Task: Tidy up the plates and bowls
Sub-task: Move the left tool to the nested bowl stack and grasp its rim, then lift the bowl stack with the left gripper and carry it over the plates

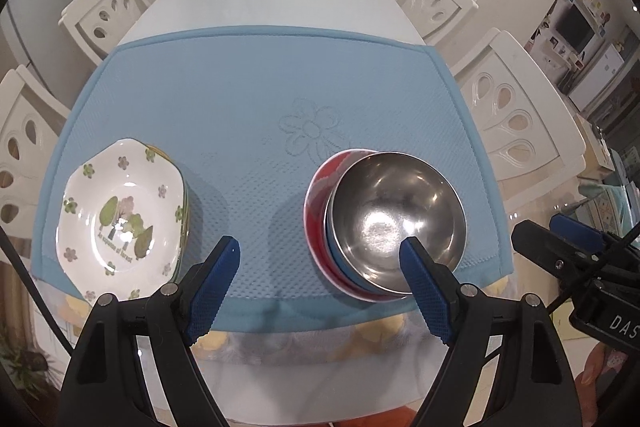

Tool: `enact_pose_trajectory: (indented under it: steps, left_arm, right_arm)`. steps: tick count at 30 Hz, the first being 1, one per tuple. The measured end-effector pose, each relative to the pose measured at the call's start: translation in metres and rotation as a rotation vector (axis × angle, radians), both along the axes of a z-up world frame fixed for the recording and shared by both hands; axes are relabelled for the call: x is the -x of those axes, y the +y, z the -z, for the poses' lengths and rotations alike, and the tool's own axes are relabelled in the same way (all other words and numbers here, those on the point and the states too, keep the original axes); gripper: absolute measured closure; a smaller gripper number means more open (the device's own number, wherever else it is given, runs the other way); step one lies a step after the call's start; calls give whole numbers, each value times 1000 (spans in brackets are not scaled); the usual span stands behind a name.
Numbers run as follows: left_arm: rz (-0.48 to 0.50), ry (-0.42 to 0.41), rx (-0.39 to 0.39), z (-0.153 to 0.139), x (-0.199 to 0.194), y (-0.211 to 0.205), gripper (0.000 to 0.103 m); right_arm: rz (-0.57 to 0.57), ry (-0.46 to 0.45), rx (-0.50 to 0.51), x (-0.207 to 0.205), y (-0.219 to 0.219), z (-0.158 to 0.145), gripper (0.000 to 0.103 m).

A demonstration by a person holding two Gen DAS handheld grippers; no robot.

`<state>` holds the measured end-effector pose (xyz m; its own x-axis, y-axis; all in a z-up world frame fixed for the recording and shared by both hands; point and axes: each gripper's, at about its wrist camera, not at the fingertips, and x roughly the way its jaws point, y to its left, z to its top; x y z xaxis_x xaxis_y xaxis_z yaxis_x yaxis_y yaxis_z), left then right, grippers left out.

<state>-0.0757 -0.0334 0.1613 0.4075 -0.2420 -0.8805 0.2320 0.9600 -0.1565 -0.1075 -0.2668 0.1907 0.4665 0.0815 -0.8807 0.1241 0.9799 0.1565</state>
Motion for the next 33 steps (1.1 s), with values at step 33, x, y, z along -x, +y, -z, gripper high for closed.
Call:
enact_pose_trajectory:
  steps: [33]
  left_arm:
    - [-65, 208, 261, 93, -51, 2, 42]
  right_arm:
    - [-88, 268, -324, -72, -15, 123, 26]
